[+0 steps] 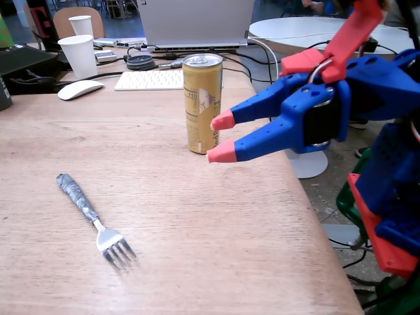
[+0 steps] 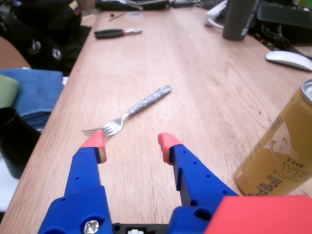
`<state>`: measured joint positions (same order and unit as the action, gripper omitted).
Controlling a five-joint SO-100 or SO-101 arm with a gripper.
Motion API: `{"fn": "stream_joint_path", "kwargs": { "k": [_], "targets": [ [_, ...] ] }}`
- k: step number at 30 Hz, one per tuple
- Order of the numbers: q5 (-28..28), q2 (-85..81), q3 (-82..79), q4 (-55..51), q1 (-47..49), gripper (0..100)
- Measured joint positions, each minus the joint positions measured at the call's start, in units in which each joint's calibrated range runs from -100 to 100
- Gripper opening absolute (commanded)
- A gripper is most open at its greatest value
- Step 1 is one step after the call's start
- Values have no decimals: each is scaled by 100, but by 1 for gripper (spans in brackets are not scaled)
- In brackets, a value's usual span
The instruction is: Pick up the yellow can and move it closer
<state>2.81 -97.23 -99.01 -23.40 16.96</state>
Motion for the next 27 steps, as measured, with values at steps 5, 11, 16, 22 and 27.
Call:
{"fn": "stream_joint_path", "kwargs": {
  "k": [5, 11, 16, 22, 27],
  "targets": [
    [0, 0, 0, 0, 0, 24],
    [0, 0, 0, 0, 0, 24],
    [0, 0, 0, 0, 0, 24],
    [0, 0, 0, 0, 0, 24],
    [44, 0, 0, 0, 113, 24]
  ]
}}
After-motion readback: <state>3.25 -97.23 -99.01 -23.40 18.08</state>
